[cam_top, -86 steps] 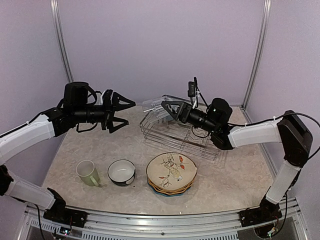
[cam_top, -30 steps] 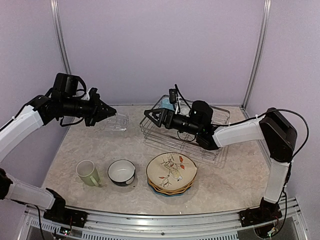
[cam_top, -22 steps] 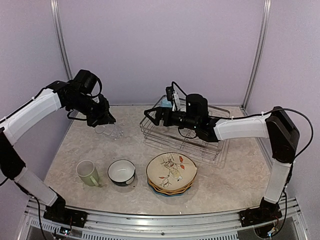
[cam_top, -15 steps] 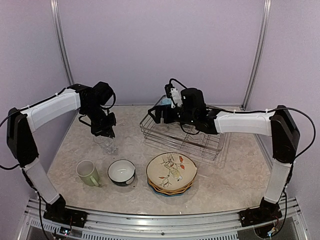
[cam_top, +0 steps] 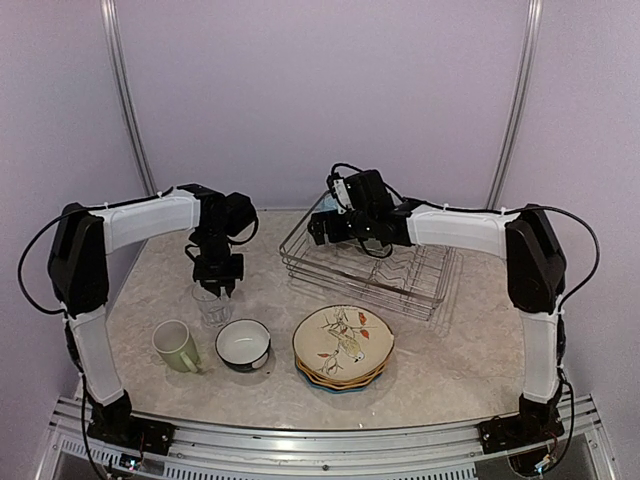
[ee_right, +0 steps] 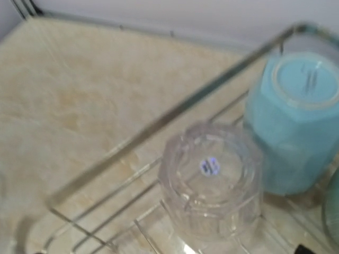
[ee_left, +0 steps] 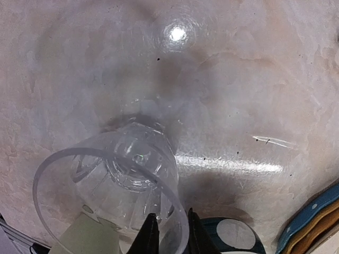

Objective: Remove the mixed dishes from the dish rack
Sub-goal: Place the cup at the center of the board, then grab the cup from the dish rack.

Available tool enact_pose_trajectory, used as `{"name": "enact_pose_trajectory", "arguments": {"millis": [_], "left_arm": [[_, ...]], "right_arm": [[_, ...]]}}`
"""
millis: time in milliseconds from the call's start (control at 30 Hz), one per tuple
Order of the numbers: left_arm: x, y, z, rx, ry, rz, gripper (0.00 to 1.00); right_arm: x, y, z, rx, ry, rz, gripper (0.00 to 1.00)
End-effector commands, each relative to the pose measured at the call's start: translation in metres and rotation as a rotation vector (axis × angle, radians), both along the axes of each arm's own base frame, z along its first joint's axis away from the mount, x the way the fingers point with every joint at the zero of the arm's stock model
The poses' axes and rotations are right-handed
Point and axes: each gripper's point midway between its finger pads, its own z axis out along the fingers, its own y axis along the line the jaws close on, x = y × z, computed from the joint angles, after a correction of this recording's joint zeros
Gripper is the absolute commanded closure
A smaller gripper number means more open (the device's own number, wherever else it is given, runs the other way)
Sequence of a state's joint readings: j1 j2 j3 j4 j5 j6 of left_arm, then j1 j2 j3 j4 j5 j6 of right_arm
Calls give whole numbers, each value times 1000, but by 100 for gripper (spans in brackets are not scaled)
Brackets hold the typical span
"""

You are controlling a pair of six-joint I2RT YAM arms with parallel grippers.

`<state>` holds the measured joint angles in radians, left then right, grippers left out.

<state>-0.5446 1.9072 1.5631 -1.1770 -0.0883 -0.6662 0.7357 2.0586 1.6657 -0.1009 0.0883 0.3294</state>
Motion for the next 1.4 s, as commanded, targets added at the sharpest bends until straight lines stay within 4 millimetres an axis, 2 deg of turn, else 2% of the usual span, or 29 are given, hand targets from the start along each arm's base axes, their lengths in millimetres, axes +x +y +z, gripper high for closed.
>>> {"name": "enact_pose_trajectory", "arguments": {"millis": [0, 167, 333, 467, 733, 833, 933, 1067, 1133, 1233, 1367], "left_arm": [[0, 6, -1, 67, -9, -30, 77], [-3, 6, -4, 75, -5, -33, 69], [-7, 4, 14, 57, -36, -39, 56], [-11, 0, 43, 30, -84, -52, 46], [-18, -17, 100, -127, -229, -64, 27], [-19, -22, 123, -203, -294, -63, 23], [-18, -28, 141, -277, -358, -74, 20], [-13, -34, 157, -344, -430, -76, 14], [-9, -40, 164, -396, -463, -70, 12], [-10, -52, 171, -497, -481, -83, 7], [-15, -61, 178, -624, -492, -90, 1]], "right_arm": [[10, 1, -25, -71, 51, -6, 0], [26, 2, -44, -106, 75, -23, 0], [41, -1, -52, -126, 69, -53, 0], [53, -6, -62, -149, 69, -91, 0], [79, 0, -76, -160, 69, -79, 1], [81, 9, -83, -137, 84, -39, 6], [84, 9, -87, -130, 85, -48, 15], [84, 10, -77, -111, 61, -45, 29], [82, 10, -73, -98, 61, -42, 42], [76, 10, -49, -51, 32, -27, 55], [65, 3, -7, 34, -47, -22, 69]]}}
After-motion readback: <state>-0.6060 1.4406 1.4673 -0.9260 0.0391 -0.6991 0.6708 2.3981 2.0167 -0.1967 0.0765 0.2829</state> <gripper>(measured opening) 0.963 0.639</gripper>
